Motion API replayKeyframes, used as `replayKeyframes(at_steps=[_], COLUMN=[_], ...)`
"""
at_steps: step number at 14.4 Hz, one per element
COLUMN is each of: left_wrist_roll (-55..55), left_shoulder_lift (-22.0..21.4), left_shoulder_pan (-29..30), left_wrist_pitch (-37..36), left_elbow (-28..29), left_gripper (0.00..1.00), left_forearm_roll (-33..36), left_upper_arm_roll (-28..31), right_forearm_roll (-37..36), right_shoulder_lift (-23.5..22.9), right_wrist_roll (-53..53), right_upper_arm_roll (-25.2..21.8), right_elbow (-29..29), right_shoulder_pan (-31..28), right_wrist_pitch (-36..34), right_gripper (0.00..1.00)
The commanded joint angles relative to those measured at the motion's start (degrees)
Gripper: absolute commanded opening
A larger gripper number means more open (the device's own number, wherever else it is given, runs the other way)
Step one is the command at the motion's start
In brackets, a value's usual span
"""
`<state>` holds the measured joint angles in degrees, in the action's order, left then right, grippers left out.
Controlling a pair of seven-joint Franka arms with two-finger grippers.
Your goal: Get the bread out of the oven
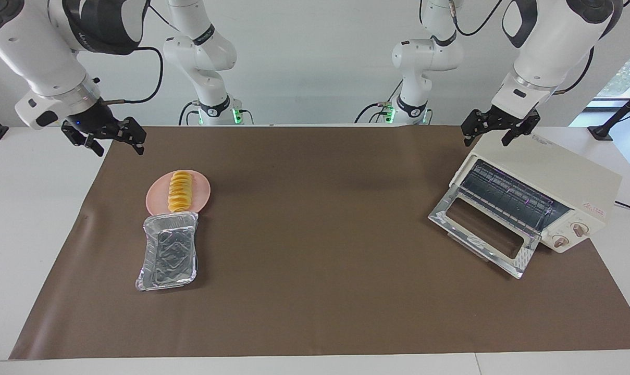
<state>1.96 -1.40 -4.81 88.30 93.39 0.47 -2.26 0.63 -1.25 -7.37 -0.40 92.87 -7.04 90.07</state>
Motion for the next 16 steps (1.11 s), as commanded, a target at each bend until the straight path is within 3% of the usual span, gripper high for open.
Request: replayKeyframes(at_steps=[1, 16], left_wrist_roll=[-0.65, -0.65], left_shoulder_lift=[-0.45, -0.53], left_shoulder_pan=[1.12, 1.12], left_wrist_pitch=[-0.06, 0.03], left_elbow=[0.03, 0.03], left_gripper=[1.00, 1.00], left_forearm_roll=[-0.47, -0.47], left_upper_arm_roll=[-0.55, -0.55], right_forearm_roll=[-0.89, -2.56], right_shoulder_lift=[-0.34, -0.34], right_wrist_roll=[0.96, 1.05], right_upper_arm_roll=[0.49, 0.49], right_elbow=[-0.85, -0.85], right_shoulder_pan=[-0.26, -0.08], right_wrist_pitch=[-1.12, -1.12], right_gripper=[1.00, 1.00])
